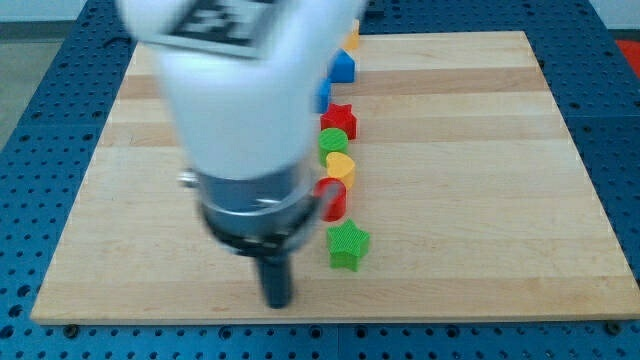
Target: Move your arm towards the blue cube
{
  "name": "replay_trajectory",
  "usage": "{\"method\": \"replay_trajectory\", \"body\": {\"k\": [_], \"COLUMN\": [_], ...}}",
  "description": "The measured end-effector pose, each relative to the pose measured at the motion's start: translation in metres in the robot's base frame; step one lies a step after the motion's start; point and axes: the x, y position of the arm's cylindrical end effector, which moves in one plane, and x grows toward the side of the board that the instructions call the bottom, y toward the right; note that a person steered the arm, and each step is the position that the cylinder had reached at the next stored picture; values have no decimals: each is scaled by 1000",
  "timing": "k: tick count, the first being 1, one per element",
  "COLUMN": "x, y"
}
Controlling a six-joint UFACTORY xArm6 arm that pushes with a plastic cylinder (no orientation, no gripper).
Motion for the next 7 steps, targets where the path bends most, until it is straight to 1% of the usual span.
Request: {"method": "replay_trajectory", "body": {"k": [1, 2, 4, 7], "x": [-32, -68, -82, -221], "y": [-23, -24, -27, -26]}}
